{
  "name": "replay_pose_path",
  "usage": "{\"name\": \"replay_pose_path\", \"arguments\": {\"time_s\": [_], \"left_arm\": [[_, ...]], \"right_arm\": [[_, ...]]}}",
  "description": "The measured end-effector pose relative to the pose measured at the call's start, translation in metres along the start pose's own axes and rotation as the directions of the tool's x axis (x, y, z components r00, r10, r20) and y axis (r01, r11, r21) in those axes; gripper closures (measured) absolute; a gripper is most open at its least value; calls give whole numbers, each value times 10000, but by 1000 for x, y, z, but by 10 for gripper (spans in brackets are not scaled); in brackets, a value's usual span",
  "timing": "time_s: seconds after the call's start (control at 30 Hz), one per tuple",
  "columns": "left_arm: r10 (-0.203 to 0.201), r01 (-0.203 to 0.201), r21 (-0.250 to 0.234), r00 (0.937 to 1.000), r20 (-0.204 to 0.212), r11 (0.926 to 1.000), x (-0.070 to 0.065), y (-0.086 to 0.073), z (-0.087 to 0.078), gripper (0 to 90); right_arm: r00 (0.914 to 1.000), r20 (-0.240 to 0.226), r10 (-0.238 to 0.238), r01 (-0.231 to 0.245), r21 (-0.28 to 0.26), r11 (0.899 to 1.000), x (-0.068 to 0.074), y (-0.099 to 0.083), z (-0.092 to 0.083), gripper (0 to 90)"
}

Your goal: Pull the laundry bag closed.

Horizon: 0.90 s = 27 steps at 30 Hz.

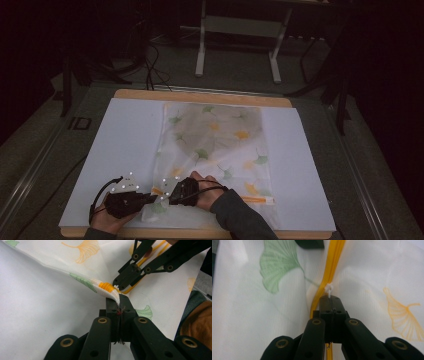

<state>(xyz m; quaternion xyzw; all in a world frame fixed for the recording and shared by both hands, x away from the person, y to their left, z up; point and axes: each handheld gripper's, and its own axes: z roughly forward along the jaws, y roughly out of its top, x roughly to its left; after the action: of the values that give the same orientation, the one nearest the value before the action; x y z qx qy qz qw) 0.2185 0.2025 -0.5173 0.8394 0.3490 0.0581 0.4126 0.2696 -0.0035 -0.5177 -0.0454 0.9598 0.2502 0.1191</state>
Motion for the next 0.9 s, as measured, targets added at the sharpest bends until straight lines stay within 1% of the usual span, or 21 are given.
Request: {"name": "replay_pose_path", "arguments": {"time_s": [0.13,0.2,0.27,0.33,0.47,0.53,0.57,0.6,0.63,0.7,0.73,0.77,0.8,0.87,0.9], "left_arm": [[-44,44,-79,10000,5,10000,0,0,-1,885],[-68,68,-129,10000,3,9999,0,0,-2,885],[-92,92,-202,10000,-18,9998,1,0,-3,885],[-90,89,-201,10000,-32,9998,1,0,-3,886],[-86,85,-199,10000,-38,9998,0,0,-3,885],[-97,96,-227,9999,-51,9997,1,0,-4,885],[-111,110,-265,9999,-45,9996,1,0,-4,885],[-116,115,-294,9999,-48,9995,1,0,-5,885],[-153,151,-327,9999,-43,9994,1,0,-5,885],[-177,175,-380,9998,-29,9991,2,0,-7,886],[-175,173,-399,9998,-40,9991,2,0,-7,885],[-199,198,-427,9998,-21,9989,2,0,-8,885],[-191,190,-440,9998,-22,9988,2,0,-8,885],[-210,209,-469,9998,-10,9987,2,0,-9,885],[-240,238,-500,9997,-29,9985,2,0,-9,886]], "right_arm": [[10000,50,42,-43,99,9999,0,-5,-2,900],[9999,88,65,-65,52,10000,1,-7,-4,900],[9998,205,71,-73,105,9999,1,-8,-4,900],[9998,209,34,-38,193,9998,0,-9,-5,900],[9997,254,57,-62,190,9998,0,-10,-6,900],[9992,400,19,-34,390,9992,2,-11,-6,900],[9992,391,-30,15,387,9992,2,-12,-6,900],[9991,426,26,-42,376,9993,2,-13,-7,900],[9991,423,-16,-3,453,9990,1,-14,-8,900],[9988,496,31,-56,498,9987,1,-17,-9,900],[9990,449,82,-105,524,9986,1,-20,-11,900],[9984,563,73,-105,562,9984,1,-22,-12,900],[9988,461,131,-160,623,9979,0,-25,-13,900],[9979,632,117,-162,709,9974,0,-29,-16,900],[9985,533,149,-192,812,9965,-1,-31,-17,900]]}}
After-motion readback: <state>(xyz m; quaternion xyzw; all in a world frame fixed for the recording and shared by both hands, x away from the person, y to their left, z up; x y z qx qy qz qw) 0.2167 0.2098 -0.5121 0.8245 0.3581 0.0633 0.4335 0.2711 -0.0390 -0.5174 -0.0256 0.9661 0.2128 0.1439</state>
